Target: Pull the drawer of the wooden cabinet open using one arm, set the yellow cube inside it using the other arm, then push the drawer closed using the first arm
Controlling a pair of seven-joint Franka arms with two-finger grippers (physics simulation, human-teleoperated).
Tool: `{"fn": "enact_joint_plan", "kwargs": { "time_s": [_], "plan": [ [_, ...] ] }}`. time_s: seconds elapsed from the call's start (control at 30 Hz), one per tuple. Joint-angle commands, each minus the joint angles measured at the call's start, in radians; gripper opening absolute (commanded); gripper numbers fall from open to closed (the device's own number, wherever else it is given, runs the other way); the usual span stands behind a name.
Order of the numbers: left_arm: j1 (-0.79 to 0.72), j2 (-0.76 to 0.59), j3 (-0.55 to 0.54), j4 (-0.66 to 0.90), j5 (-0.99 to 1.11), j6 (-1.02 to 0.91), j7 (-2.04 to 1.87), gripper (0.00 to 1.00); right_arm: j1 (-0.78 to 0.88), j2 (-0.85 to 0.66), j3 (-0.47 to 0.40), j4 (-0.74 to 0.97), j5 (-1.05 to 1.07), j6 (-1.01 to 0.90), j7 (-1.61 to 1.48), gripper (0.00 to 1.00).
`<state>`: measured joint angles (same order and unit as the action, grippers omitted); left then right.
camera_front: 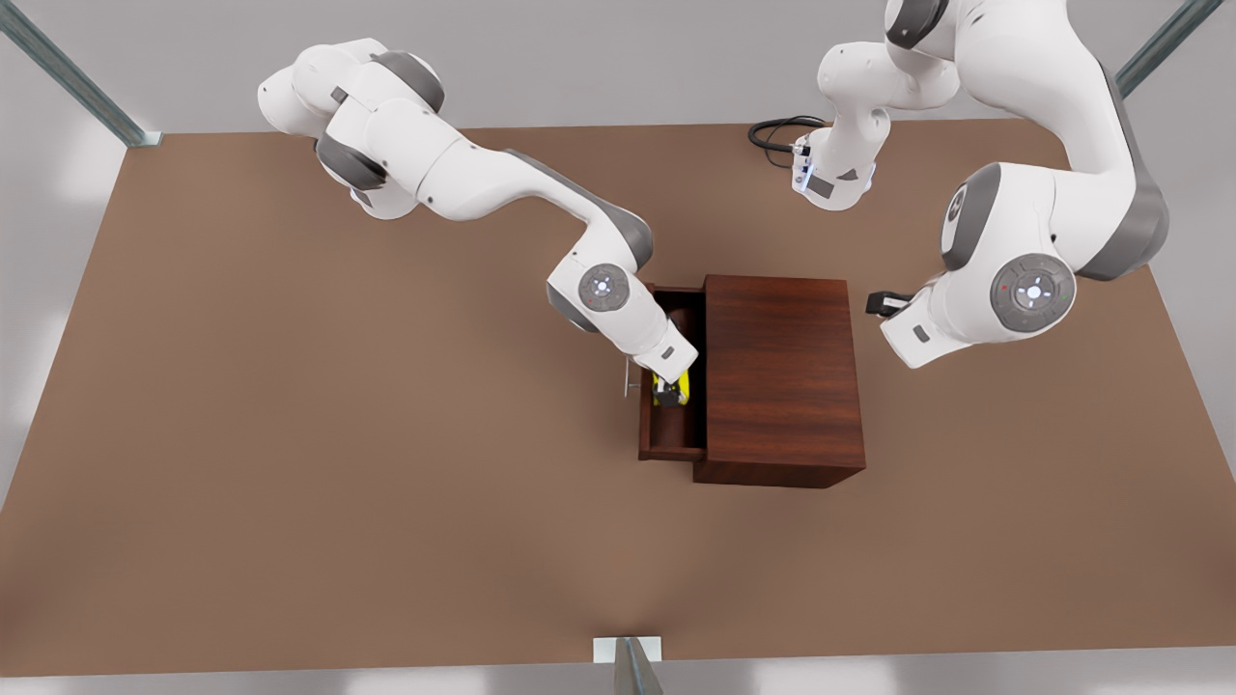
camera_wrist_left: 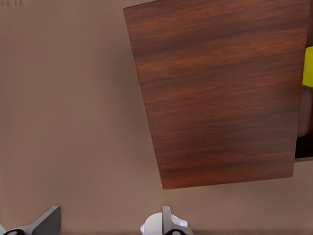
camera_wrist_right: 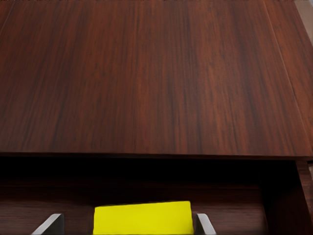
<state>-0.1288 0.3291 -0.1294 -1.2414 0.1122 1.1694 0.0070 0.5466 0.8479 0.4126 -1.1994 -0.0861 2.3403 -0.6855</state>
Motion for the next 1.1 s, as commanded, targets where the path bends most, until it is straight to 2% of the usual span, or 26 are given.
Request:
{"fn": "enact_joint_plan", "kwargs": {
  "time_s": [0.0,0.07,0.13,0.17,0.2,0.23,0.27,0.33,0.37,0.4,0.43,0.47,0.5,0.53,0.6,0.7,0.87,1.07],
  "plan": [
    [0.0,-0.001,-0.001,0.0,0.001,0.001,0.041,1.0,-0.001,-0.003,0.0,0.003,-0.004,0.039,0.046,1.0],
    [0.0,-0.004,0.001,0.0,0.0,0.001,0.041,1.0,-0.004,-0.038,0.005,0.014,0.009,0.021,0.047,1.0],
    [0.0,-0.007,-0.001,0.0,-0.002,0.001,0.021,1.0,-0.008,-0.128,0.002,0.014,0.017,-0.082,0.05,1.0],
    [-0.002,-0.009,-0.001,-0.001,-0.005,0.007,0.016,1.0,-0.046,-0.222,0.0,-0.008,0.023,-0.258,0.054,1.0],
    [-0.003,-0.018,-0.001,-0.018,-0.009,0.038,-0.025,0.91,-0.094,-0.302,-0.003,-0.005,0.023,-0.487,0.101,1.0],
    [-0.025,-0.018,-0.009,-0.026,-0.017,0.044,-0.185,0.31,-0.184,-0.382,-0.009,0.003,0.017,-0.786,0.234,1.0],
    [-0.07,-0.012,-0.009,-0.033,-0.081,0.067,-0.468,0.21,-0.303,-0.395,-0.04,0.014,0.008,-0.981,0.343,1.0],
    [-0.259,0.111,-0.012,0.06,-0.092,0.101,-1.024,0.21,-0.364,-0.398,-0.291,0.072,-0.077,-1.115,0.409,1.0],
    [-0.322,0.191,-0.018,0.158,-0.161,0.102,-1.309,0.21,-0.358,-0.405,-0.365,0.129,-0.09,-1.144,0.481,1.0],
    [-0.39,0.235,-0.026,0.195,-0.18,0.157,-1.553,0.21,-0.361,-0.42,-0.379,0.129,-0.127,-1.151,0.628,1.0],
    [-0.485,0.284,-0.026,0.195,-0.178,0.315,-1.869,0.21,-0.384,-0.429,-0.368,0.13,-0.144,-1.19,0.759,1.0],
    [-0.545,0.324,-0.024,0.195,-0.172,0.414,-2.084,0.21,-0.387,-0.449,-0.364,0.132,-0.146,-1.216,0.759,1.0],
    [-0.592,0.35,-0.024,0.195,-0.129,0.452,-2.257,0.21,-0.422,-0.484,-0.357,0.115,-0.13,-1.205,0.759,1.0],
    [-0.643,0.367,-0.021,0.189,-0.072,0.538,-2.455,0.21,-0.47,-0.559,-0.31,0.057,-0.124,-1.204,0.761,1.0],
    [-0.657,0.435,-0.015,0.185,-0.057,0.667,-2.766,0.21,-0.516,-0.67,-0.302,-0.057,-0.048,-1.188,0.767,1.0],
    [-0.66,0.441,0.048,0.054,-0.054,0.832,-3.075,0.21,-0.519,-0.69,-0.302,-0.088,-0.014,-1.167,0.767,1.0],
    [-0.664,0.423,0.047,-0.001,-0.074,0.9,-3.345,0.21,-0.519,-0.691,-0.304,-0.111,0.011,-1.165,0.765,1.0],
    [-0.652,0.439,0.04,-0.059,-0.063,0.928,-3.231,0.21,-0.525,-0.718,-0.305,-0.146,0.011,-1.144,0.756,1.0]
  ]
}}
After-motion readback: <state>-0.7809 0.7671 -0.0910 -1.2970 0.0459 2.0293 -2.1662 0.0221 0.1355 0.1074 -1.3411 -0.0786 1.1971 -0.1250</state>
